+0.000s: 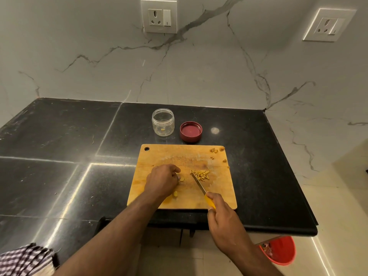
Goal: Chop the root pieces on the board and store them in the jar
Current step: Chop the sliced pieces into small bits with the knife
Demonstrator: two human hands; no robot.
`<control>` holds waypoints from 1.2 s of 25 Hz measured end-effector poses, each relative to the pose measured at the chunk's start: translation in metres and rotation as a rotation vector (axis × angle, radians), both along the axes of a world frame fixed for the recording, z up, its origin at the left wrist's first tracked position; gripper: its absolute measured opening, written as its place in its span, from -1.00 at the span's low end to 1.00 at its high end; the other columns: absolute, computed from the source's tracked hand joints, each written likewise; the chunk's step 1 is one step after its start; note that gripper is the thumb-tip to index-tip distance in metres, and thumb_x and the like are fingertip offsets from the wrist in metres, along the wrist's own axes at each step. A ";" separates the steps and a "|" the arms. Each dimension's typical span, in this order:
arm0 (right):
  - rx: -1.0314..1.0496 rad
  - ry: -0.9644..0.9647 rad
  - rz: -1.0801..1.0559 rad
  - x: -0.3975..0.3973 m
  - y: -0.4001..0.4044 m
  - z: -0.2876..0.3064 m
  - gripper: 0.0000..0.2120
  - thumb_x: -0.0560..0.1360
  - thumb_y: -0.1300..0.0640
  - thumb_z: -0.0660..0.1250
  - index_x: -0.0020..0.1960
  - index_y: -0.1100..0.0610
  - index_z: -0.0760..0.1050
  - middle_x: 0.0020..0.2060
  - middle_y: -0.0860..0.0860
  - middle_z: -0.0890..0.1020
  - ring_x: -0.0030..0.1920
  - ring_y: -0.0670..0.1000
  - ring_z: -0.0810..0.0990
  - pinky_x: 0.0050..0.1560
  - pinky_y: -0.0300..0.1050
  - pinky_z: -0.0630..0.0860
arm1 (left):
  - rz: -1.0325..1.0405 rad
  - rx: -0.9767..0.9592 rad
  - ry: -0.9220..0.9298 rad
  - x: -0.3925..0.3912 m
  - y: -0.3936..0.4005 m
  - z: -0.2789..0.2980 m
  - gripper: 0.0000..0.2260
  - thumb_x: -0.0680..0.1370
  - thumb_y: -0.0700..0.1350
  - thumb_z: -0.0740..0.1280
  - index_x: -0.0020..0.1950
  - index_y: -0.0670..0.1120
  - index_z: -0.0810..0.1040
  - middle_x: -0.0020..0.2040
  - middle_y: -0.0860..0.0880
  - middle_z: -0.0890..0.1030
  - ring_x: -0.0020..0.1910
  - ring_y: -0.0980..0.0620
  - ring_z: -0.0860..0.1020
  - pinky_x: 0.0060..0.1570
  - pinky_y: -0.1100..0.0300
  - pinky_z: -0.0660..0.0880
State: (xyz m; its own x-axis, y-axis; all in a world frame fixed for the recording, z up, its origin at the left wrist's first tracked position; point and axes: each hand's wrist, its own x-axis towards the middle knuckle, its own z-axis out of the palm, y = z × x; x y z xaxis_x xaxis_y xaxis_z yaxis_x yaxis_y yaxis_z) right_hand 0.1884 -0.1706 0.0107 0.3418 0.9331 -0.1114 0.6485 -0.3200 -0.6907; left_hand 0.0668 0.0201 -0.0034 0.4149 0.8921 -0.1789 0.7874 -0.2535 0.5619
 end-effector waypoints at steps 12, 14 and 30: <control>-0.022 0.001 -0.007 -0.008 -0.005 0.007 -0.68 0.66 0.09 0.11 0.39 -0.12 0.26 -0.12 -0.20 0.45 -0.18 -0.15 0.48 -0.33 -0.32 0.33 | -0.017 0.030 0.028 0.002 -0.004 -0.005 -0.91 0.52 0.01 0.48 -0.01 0.05 0.67 -0.06 0.11 0.64 -0.01 0.09 0.56 0.01 0.03 0.62; -0.026 0.001 -0.008 -0.008 -0.006 0.006 -0.68 0.66 0.09 0.10 0.39 -0.12 0.26 -0.10 -0.20 0.45 -0.18 -0.15 0.48 -0.32 -0.33 0.32 | -0.010 0.037 0.018 0.002 -0.007 -0.006 -0.89 0.52 0.05 0.48 -0.01 0.06 0.66 -0.07 0.11 0.63 0.00 0.08 0.55 0.01 0.02 0.62; -0.031 -0.134 0.072 -0.025 0.014 0.005 -0.62 0.65 0.15 0.09 0.45 -0.02 0.22 0.16 -0.04 0.51 0.02 -0.08 0.51 0.00 -0.22 0.50 | -0.010 0.082 0.074 0.007 -0.008 -0.010 -0.88 0.55 0.04 0.39 0.04 0.10 0.70 0.00 0.11 0.67 0.11 0.01 0.52 0.04 -0.02 0.59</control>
